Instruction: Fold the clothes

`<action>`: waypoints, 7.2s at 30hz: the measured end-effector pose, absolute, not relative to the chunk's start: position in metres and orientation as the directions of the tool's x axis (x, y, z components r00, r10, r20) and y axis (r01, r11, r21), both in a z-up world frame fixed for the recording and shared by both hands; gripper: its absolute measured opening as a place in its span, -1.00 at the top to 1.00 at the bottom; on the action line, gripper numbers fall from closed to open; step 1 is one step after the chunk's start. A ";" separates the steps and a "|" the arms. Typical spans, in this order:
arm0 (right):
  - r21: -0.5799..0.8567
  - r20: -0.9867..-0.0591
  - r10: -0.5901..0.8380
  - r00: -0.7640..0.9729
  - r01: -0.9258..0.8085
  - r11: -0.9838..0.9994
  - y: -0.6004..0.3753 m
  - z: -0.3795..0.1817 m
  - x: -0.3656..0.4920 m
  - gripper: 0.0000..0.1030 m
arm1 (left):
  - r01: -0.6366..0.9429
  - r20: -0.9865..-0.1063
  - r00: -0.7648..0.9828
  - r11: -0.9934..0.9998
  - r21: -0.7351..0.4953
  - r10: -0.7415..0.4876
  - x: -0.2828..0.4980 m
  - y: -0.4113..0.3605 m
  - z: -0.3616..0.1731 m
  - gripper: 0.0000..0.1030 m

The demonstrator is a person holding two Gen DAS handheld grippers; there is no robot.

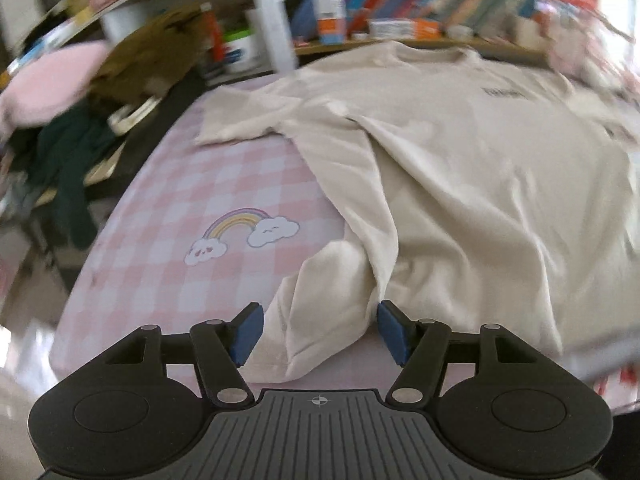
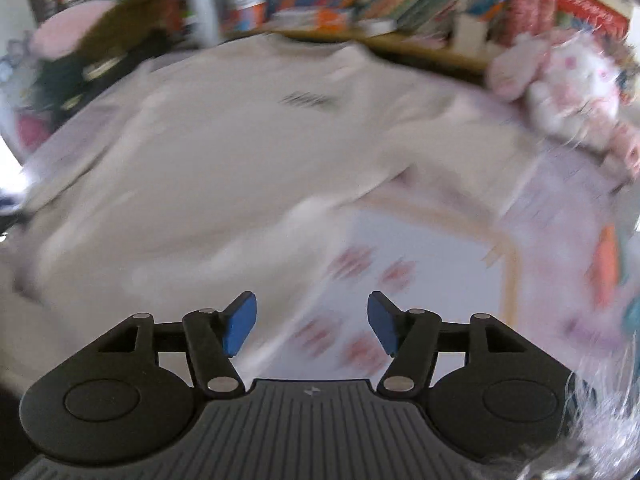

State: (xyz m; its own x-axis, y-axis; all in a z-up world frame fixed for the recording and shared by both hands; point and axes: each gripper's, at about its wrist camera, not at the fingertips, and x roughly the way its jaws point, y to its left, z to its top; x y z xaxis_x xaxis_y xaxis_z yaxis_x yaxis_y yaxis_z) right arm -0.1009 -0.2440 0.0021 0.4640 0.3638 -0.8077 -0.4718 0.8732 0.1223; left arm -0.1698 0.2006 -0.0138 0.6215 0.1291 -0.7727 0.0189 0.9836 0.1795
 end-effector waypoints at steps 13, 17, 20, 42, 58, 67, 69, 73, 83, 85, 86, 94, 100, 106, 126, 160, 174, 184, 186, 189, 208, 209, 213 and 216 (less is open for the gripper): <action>0.034 -0.830 0.210 0.517 -0.330 0.943 -0.194 -0.025 -0.189 0.43 | 0.268 -0.766 0.643 0.937 0.222 -0.003 -0.186 0.229 -0.027 0.96; 0.053 -0.830 0.241 0.503 -0.359 0.932 -0.194 -0.008 -0.188 0.81 | 0.256 -0.750 0.629 0.965 -0.051 -0.206 -0.183 0.246 0.001 0.98; 0.218 -0.779 0.349 0.522 -0.297 0.930 -0.207 0.016 -0.171 0.81 | 0.126 -0.623 0.673 0.892 -0.435 -0.399 -0.176 0.282 0.020 0.99; -0.100 -0.842 0.245 0.481 -0.585 0.805 -0.185 -0.018 -0.136 -0.11 | -0.338 -0.789 0.601 0.854 -0.396 -0.128 -0.163 0.338 -0.035 0.99; 0.273 -0.866 0.346 0.360 -0.240 0.932 -0.255 0.056 -0.183 0.89 | -0.319 -0.627 0.622 0.580 -0.750 -0.469 -0.240 0.369 -0.032 0.99; 0.387 -0.873 0.375 0.313 -0.026 0.922 -0.257 0.014 -0.208 0.89 | -0.309 -0.633 0.633 0.604 -0.735 -0.446 -0.239 0.375 -0.033 0.97; 0.412 -0.859 0.384 0.337 0.011 0.911 -0.264 0.018 -0.215 0.89 | -0.310 -0.648 0.634 0.630 -0.712 -0.422 -0.237 0.382 -0.025 0.96; 0.252 -0.939 0.250 0.237 -0.024 0.968 -0.245 -0.003 -0.219 0.82 | -0.311 -0.827 0.477 0.823 -0.476 -0.298 -0.226 0.377 -0.033 0.86; 0.128 -0.892 0.161 0.423 -0.106 0.986 -0.217 0.030 -0.188 0.42 | -0.102 -0.722 0.646 0.909 -0.404 -0.248 -0.192 0.345 0.014 0.52; 0.108 -0.873 0.150 0.464 -0.117 0.987 -0.206 0.032 -0.161 0.41 | -0.050 -0.710 0.655 0.923 -0.382 -0.259 -0.172 0.324 0.014 0.52; 0.095 -0.866 0.143 0.479 -0.123 0.988 -0.199 0.032 -0.148 0.40 | -0.031 -0.706 0.660 0.930 -0.366 -0.256 -0.162 0.313 0.012 0.52; 0.021 -0.814 0.178 0.553 -0.278 0.960 -0.154 0.023 -0.042 0.23 | 0.078 -0.713 0.650 0.956 -0.282 -0.264 -0.067 0.253 0.001 0.52; -0.027 -0.798 0.223 0.560 -0.403 0.915 -0.137 0.009 0.042 0.15 | 0.120 -0.740 0.623 0.966 -0.231 -0.254 0.008 0.226 -0.008 0.52; -0.099 -0.793 0.253 0.554 -0.528 0.844 -0.119 -0.010 0.132 0.17 | 0.152 -0.759 0.609 0.973 -0.174 -0.231 0.084 0.206 -0.023 0.53; 0.036 -0.771 0.320 0.551 -0.464 0.885 -0.068 -0.037 0.310 0.30 | 0.143 -0.708 0.629 0.943 -0.302 -0.322 0.262 0.194 -0.067 0.71; 0.062 -0.762 0.312 0.568 -0.415 0.908 -0.089 -0.040 0.339 0.75 | 0.301 -0.745 0.638 0.953 0.009 -0.194 0.295 0.195 -0.069 0.88; -0.020 -0.734 0.111 0.670 -0.185 0.982 -0.086 -0.041 0.345 0.90 | 0.248 -0.731 0.672 0.966 0.073 -0.118 0.325 0.165 -0.070 1.00; 0.038 -0.711 0.162 0.684 -0.192 0.981 -0.101 -0.016 0.281 0.39 | 0.255 -0.673 0.721 0.966 0.034 -0.166 0.258 0.189 -0.039 0.87; 0.047 -0.717 0.168 0.676 -0.194 0.980 -0.101 -0.010 0.250 0.37 | 0.249 -0.680 0.716 0.968 0.036 -0.159 0.229 0.195 -0.031 0.87; 0.039 -0.722 0.163 0.672 -0.196 0.980 -0.098 -0.004 0.194 0.24 | 0.232 -0.683 0.712 0.973 0.010 -0.163 0.183 0.206 -0.022 0.84; 0.014 -0.792 -0.090 0.604 0.164 0.986 -0.158 -0.026 -0.031 -0.06 | -0.038 -0.701 0.709 0.990 -0.136 -0.069 0.012 0.246 -0.034 0.46; 0.006 -0.794 -0.102 0.599 0.176 0.984 -0.160 -0.027 -0.037 -0.06 | -0.050 -0.704 0.707 0.988 -0.147 -0.069 0.016 0.251 -0.037 0.46; -0.004 -0.808 -0.126 0.576 0.209 0.978 -0.165 -0.035 -0.054 -0.06 | -0.092 -0.713 0.699 0.983 -0.160 -0.051 0.032 0.264 -0.046 0.46; 0.010 -0.813 -0.125 0.568 0.227 0.974 -0.164 -0.040 -0.063 -0.05 | -0.105 -0.729 0.684 0.986 -0.133 -0.026 0.044 0.267 -0.054 0.46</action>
State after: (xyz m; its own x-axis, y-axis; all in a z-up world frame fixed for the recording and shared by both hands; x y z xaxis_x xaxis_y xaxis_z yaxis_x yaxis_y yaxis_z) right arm -0.0630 -0.1640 -0.0400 0.5683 -0.1248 -0.8133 0.2274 0.9737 0.0095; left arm 0.0440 0.2668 -0.0541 0.6842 -0.0258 -0.7288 -0.1048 0.9855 -0.1333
